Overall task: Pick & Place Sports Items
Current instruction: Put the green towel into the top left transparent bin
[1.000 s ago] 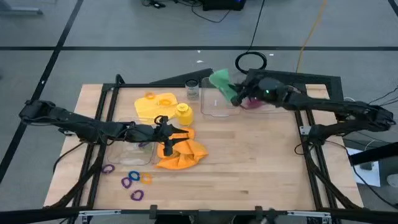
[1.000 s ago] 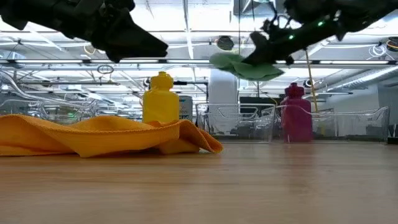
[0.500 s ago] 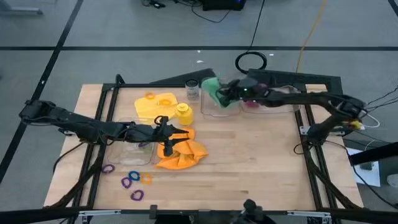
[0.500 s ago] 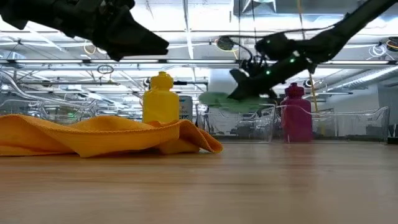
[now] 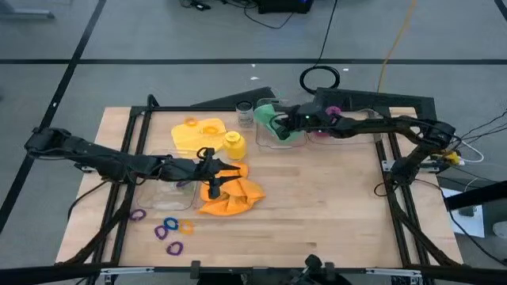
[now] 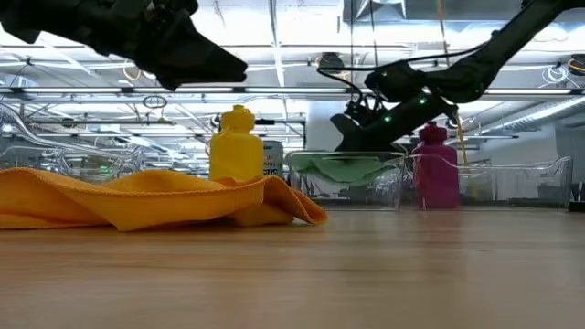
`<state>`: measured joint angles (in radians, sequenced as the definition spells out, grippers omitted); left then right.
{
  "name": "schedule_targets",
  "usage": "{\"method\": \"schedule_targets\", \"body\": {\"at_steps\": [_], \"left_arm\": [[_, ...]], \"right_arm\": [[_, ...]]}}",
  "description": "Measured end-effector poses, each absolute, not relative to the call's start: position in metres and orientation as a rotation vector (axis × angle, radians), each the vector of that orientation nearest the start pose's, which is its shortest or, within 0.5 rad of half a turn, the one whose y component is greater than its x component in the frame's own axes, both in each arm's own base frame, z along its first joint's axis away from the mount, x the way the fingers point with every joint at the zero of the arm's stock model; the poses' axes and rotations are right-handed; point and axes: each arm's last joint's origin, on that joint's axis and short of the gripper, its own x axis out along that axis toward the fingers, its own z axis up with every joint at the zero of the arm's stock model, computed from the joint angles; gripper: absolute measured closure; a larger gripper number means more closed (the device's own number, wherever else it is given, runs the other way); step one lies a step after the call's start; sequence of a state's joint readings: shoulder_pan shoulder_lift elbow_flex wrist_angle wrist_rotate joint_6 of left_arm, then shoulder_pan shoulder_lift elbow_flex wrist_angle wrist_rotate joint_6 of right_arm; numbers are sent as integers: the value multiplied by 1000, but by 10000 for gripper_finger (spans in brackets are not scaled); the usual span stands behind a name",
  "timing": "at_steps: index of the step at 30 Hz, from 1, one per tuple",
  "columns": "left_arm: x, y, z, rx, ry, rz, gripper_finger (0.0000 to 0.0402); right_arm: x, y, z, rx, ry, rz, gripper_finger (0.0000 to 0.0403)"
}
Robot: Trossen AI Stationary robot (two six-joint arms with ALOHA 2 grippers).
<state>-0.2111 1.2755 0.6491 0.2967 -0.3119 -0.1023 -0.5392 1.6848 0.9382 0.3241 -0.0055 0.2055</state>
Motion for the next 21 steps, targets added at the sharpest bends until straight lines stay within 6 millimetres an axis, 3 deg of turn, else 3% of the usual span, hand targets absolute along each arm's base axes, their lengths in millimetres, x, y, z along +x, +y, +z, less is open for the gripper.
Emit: {"method": "schedule_targets", "body": {"at_steps": [9,21], "left_arm": [[263,-47,230,-21,317,117,254],[263,-47,229,-20,320,118,254]], "right_arm": [[308,-184,203,313,365,-567,392],[308,-184,204,304,361,-565,307]]}}
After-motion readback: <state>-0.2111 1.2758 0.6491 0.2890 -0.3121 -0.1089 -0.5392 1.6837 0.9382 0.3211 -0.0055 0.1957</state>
